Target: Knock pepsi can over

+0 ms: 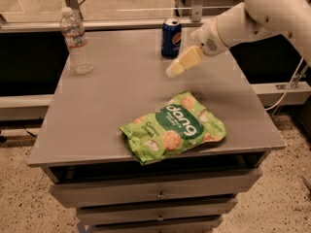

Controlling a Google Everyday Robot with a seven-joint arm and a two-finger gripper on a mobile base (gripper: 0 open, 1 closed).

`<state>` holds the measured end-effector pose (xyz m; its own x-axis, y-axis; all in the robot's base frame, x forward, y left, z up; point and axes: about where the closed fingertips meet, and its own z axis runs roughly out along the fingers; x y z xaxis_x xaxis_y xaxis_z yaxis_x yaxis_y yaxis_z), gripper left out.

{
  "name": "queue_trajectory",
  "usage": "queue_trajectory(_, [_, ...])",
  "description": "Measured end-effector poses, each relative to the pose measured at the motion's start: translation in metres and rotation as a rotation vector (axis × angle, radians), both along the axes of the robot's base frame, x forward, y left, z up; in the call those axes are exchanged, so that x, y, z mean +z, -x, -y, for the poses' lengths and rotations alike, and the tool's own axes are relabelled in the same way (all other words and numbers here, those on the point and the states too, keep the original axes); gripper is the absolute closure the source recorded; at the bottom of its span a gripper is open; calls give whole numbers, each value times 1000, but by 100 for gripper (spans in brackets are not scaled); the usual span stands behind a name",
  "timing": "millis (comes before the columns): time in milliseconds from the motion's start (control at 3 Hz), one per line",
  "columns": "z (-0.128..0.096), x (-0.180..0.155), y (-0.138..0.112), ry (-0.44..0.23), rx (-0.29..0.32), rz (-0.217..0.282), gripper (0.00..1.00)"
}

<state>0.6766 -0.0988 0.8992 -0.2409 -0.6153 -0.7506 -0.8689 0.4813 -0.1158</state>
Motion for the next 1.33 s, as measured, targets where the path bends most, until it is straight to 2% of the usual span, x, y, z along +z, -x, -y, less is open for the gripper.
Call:
queue_trajectory(333, [-22,-7,-47,-144,-55,34,0])
queue_trajectory(667, [-30,-9,-72,-212,-81,59,0])
queue_trajectory(1000, [-43,-8,-81,-277,-41,76,0])
queue_trajectory(1333, [-63,-3,-69,-349,66,81,0])
